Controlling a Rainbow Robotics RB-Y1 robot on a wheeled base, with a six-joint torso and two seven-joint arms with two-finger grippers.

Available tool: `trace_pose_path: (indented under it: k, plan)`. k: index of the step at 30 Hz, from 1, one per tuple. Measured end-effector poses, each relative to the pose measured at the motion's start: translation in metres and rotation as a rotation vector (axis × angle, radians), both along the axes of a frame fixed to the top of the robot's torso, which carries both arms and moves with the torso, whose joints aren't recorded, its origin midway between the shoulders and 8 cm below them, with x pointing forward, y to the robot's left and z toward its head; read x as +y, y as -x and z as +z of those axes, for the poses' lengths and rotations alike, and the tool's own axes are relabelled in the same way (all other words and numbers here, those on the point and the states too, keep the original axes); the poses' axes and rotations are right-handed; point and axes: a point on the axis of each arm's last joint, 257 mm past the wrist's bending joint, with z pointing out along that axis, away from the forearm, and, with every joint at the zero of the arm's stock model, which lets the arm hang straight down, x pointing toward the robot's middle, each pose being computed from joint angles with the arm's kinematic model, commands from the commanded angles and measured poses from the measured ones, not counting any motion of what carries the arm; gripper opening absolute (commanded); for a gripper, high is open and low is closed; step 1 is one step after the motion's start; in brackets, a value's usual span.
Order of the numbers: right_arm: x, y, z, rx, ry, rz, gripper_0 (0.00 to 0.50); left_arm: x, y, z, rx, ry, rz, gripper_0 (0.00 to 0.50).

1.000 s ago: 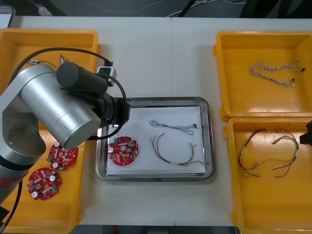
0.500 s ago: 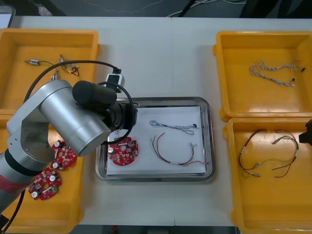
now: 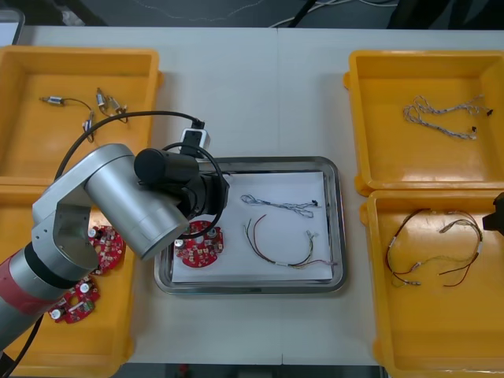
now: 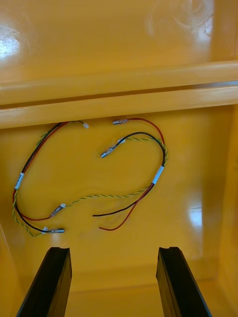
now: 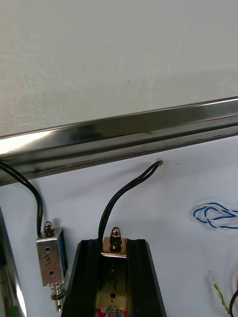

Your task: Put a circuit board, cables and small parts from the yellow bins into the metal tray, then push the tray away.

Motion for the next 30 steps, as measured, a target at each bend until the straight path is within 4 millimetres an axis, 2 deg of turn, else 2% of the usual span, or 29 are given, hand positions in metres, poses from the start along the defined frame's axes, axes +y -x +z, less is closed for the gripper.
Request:
trace_pose_path:
  k: [13, 22, 30]
  plan:
    - [0.000, 0.001, 0.000, 0.003, 0.001, -0.001, 0.500, -0.003, 0.002, -0.010, 0.017, 0.012, 0.009, 0.000]
    - [0.000, 0.000, 0.000, 0.001, 0.000, 0.000, 0.500, -0.005, -0.004, -0.020, 0.016, 0.021, 0.007, 0.000]
    - [0.000, 0.000, 0.000, 0.001, 0.000, 0.000, 0.500, -0.006, -0.004, -0.021, 0.017, 0.022, 0.009, 0.000]
